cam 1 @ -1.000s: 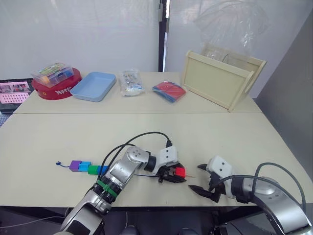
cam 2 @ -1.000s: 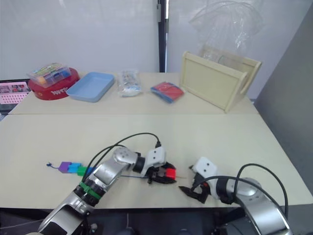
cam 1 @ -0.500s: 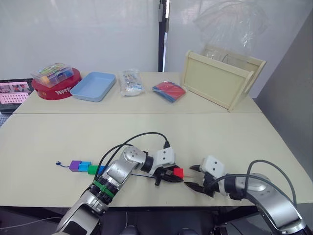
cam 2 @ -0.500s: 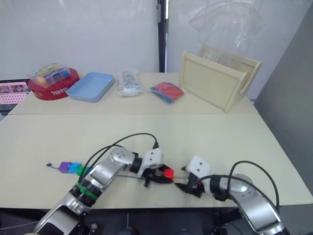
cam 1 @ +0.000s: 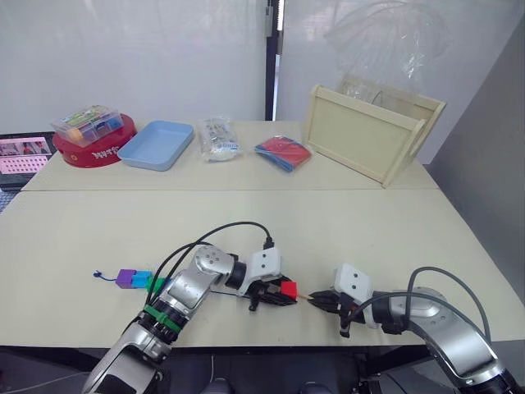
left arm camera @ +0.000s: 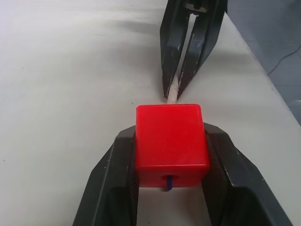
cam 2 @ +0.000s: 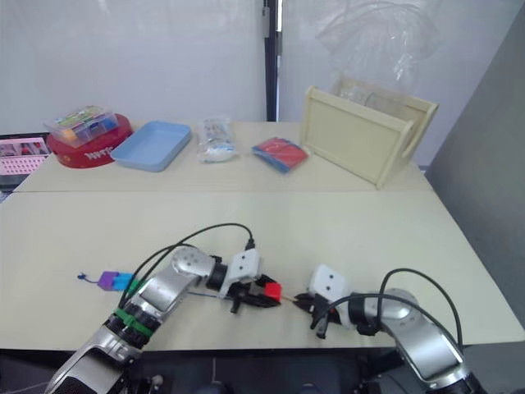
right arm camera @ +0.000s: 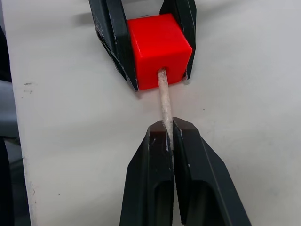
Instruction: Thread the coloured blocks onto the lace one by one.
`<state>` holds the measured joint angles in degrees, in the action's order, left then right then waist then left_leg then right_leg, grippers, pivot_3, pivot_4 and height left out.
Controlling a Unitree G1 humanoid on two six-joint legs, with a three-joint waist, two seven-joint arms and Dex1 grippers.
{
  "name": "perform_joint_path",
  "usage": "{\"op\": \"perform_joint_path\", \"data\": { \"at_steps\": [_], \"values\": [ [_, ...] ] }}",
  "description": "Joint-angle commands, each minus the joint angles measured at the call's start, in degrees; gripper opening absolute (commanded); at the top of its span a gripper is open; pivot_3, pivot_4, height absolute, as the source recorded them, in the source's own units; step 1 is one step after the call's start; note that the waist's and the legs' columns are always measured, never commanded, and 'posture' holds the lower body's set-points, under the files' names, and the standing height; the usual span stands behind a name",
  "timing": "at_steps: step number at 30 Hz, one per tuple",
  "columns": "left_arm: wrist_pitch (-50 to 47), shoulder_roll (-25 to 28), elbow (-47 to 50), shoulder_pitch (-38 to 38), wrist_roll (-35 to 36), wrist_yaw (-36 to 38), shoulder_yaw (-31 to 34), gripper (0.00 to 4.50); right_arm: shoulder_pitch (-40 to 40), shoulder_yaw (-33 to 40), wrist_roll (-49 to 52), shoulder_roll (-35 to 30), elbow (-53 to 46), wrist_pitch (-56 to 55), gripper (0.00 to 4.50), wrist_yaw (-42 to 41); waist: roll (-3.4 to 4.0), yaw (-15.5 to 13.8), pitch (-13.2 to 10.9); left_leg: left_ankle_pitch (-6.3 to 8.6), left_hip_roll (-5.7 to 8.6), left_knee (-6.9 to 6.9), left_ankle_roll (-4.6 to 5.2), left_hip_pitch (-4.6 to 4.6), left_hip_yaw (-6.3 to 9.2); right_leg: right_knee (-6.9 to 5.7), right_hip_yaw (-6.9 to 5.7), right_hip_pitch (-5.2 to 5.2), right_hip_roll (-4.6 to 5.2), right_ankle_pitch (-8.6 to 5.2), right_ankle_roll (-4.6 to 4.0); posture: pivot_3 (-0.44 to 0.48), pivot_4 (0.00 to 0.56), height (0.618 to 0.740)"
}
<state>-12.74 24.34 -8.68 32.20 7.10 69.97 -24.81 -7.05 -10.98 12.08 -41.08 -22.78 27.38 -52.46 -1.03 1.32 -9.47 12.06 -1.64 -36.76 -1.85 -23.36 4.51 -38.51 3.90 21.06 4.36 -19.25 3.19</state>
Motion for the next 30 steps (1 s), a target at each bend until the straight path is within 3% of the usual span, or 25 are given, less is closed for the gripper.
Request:
{"op": "perform_joint_path", "data": {
  "at_steps": [1, 8, 16, 19, 24, 26, 30],
  "values": [
    [-1.8, 4.5, 3.1, -2.0, 1.1, 1.9, 2.7, 1.2, -2.0, 1.5, 0.3, -1.4, -1.6, -0.4, 0.0, -0.7, 0.0, 0.1, 0.0, 0.0, -0.01, 0.0, 0.0, 0.01, 0.0, -0.01, 0.0, 0.0, -0.01, 0.0, 0.0, 0.0, 0.15, 0.74],
    [-2.4, 15.4, 5.7, -6.2, 1.5, 4.9, 6.1, 1.2, -2.5, 2.2, 1.0, -4.2, 0.3, -2.1, 0.0, -3.9, 0.0, 0.3, 0.0, 0.01, -0.05, 0.02, 0.01, 0.06, 0.0, -0.02, 0.0, 0.0, -0.03, 0.0, 0.0, 0.0, 0.15, 0.74],
    [0.0, 28.9, 2.4, -11.6, 1.0, 10.4, 10.0, 1.2, -1.4, 3.8, 1.5, -5.4, 2.0, -4.1, 0.0, -5.2, 0.02, 1.7, 0.0, 0.07, -0.28, 0.17, 0.12, 0.26, -0.02, -0.09, 0.0, 0.0, -0.24, -0.02, -0.03, 0.0, 0.15, 0.74],
    [3.7, 30.8, 0.5, -12.9, -0.8, 10.3, 9.8, 1.2, -1.0, 4.2, 1.7, -5.4, 2.2, -4.3, 0.0, -5.4, 0.04, 1.7, 0.0, 0.08, -0.28, 0.18, 0.13, 0.29, -0.03, -0.11, 0.02, -0.01, -0.24, -0.02, -0.04, 0.0, 0.15, 0.74],
    [0.7, 27.0, 3.0, -12.2, 3.4, 8.4, 11.8, 1.2, -1.3, 4.0, 1.9, -4.6, 1.8, -3.5, 0.0, -4.9, 0.07, 1.3, 0.0, 0.08, -0.26, 0.18, 0.13, 0.29, -0.04, -0.12, 0.03, -0.02, -0.22, -0.02, -0.04, 0.0, 0.15, 0.74],
    [-0.4, 25.9, 4.2, -11.5, 3.7, 7.8, 12.4, 2.28, -1.1, 3.4, 1.6, -4.0, 1.3, -3.2, 0.0, -4.4, 0.07, 0.9, 0.0, 0.08, -0.21, 0.17, 0.13, 0.26, -0.06, -0.13, 0.03, -0.02, -0.16, -0.02, -0.04, 0.0, 0.15, 0.74],
    [0.1, 27.9, 3.3, -9.9, 2.6, 9.8, 12.7, 3.54, -0.3, 2.4, 1.2, -3.0, -0.3, -2.3, 0.0, -3.5, 0.07, 0.7, 0.0, 0.07, -0.13, 0.13, 0.12, 0.18, -0.06, -0.12, 0.02, -0.01, -0.08, -0.02, -0.04, 0.0, 0.15, 0.74]
  ]
}}
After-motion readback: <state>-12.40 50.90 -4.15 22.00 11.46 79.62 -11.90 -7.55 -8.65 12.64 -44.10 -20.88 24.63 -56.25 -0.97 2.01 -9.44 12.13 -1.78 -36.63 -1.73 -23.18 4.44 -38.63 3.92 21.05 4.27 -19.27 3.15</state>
